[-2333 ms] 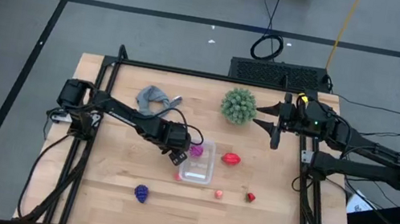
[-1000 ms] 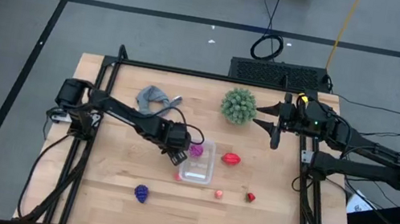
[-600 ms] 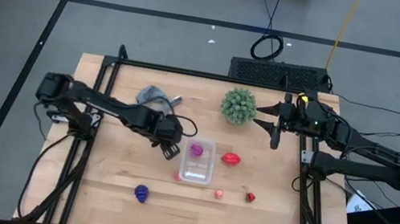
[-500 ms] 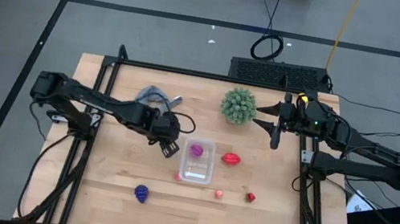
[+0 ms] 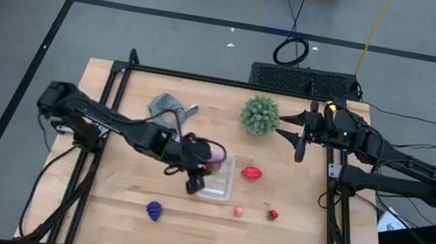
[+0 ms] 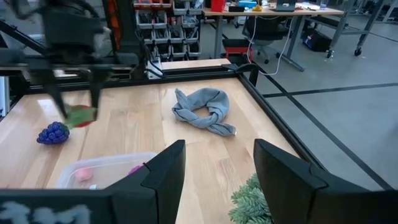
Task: Pick and placing Produce into tupperware
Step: Put the top left strawberry into the transparent bin
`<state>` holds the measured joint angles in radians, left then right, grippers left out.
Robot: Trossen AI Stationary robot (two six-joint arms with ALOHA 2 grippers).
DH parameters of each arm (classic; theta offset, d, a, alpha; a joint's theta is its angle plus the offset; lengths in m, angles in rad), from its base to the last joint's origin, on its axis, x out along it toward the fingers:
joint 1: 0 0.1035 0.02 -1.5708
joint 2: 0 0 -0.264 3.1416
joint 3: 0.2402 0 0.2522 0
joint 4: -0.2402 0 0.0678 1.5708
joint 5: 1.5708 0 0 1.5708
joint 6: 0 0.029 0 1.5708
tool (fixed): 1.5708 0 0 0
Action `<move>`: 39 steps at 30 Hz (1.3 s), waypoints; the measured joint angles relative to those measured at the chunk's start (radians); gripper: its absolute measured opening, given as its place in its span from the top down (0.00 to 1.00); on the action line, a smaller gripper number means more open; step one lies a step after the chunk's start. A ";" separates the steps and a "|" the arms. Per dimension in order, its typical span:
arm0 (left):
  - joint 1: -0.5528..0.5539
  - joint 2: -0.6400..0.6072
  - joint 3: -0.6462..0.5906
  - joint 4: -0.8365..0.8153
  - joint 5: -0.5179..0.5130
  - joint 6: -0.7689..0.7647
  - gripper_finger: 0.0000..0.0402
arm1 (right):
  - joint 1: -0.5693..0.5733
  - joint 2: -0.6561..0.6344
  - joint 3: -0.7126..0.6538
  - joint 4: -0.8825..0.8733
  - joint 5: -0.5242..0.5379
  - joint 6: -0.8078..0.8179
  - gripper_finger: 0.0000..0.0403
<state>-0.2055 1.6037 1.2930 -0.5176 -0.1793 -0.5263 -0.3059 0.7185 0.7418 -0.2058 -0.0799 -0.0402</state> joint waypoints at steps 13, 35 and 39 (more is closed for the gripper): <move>-0.017 0.343 0.374 -0.371 0.025 0.025 0.62 | 0.000 -0.003 0.000 -0.014 0.000 -0.007 0.55; 0.045 0.486 0.373 -0.364 0.086 0.042 0.62 | 0.000 -0.003 0.000 -0.077 0.000 0.002 0.55; 0.045 0.498 0.370 -0.337 0.085 0.042 0.62 | 0.000 -0.003 0.000 -0.077 0.000 0.002 0.55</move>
<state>-0.1600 2.1016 1.6632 -0.8543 -0.0940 -0.4843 -0.3061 0.7151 0.7414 -0.2825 -0.0799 -0.0383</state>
